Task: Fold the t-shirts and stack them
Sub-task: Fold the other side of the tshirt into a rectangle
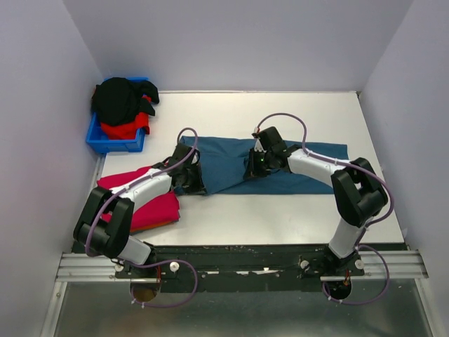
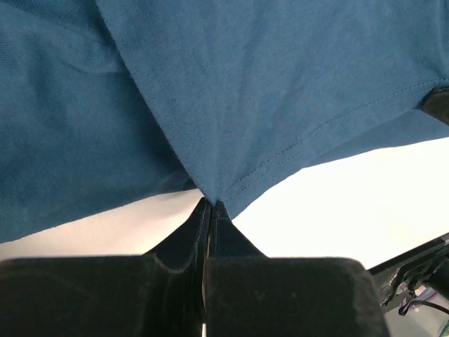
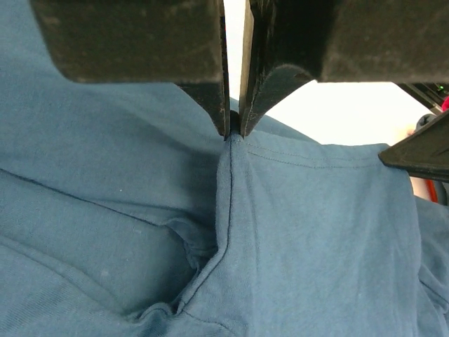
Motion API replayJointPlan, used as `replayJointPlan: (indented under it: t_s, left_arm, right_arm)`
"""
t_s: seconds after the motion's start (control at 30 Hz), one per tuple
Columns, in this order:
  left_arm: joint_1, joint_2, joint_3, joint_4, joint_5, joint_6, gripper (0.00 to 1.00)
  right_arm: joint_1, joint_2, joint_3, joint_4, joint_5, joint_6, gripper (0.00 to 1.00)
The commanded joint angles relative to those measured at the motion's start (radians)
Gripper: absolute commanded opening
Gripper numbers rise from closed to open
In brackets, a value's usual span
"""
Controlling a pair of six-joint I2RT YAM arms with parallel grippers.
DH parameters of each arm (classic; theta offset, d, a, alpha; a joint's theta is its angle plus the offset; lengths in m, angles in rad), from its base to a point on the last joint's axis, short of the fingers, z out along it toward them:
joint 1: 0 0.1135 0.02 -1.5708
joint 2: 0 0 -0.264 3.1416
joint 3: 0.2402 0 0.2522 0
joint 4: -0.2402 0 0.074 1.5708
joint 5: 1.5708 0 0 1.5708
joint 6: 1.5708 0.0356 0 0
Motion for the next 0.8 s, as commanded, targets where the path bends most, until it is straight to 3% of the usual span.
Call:
replayJointPlan:
  t_s: [0.0,0.13,0.2,0.33,0.43,0.47,0.53,0.57,0.77]
  left_arm:
    - [-0.007,-0.008,-0.036,0.011,0.016,0.006,0.08]
    - [-0.005,-0.037,-0.059,0.032,-0.019,0.011,0.43]
    - [-0.007,-0.103,-0.047,-0.007,-0.086,0.024,0.5]
    - [-0.005,-0.229,0.034,-0.136,-0.24,0.052,0.53]
    - [-0.005,-0.255,0.082,-0.157,-0.292,0.051,0.45]
    - [-0.005,-0.257,0.087,-0.144,-0.305,0.046,0.37]
    - [-0.005,-0.255,0.073,-0.1,-0.309,0.02,0.12]
    - [-0.005,-0.252,0.055,-0.063,-0.314,0.003,0.0]
    - [-0.007,-0.128,0.028,0.09,-0.38,-0.116,0.0]
  right_arm:
    - [-0.006,0.029,0.025,-0.024,0.013,-0.016,0.22]
    - [-0.006,0.009,0.014,-0.03,0.057,-0.019,0.43]
    - [-0.006,-0.038,-0.006,-0.026,0.106,-0.022,0.44]
    - [-0.006,-0.147,-0.05,0.0,0.193,-0.025,0.43]
    - [-0.006,-0.175,-0.066,0.028,0.187,-0.026,0.35]
    - [-0.006,-0.178,-0.069,0.028,0.187,-0.028,0.28]
    - [-0.006,-0.197,-0.081,0.013,0.236,-0.02,0.06]
    - [-0.006,-0.215,-0.093,-0.001,0.267,-0.011,0.01]
    - [-0.018,-0.356,-0.233,-0.081,0.552,0.108,0.01]
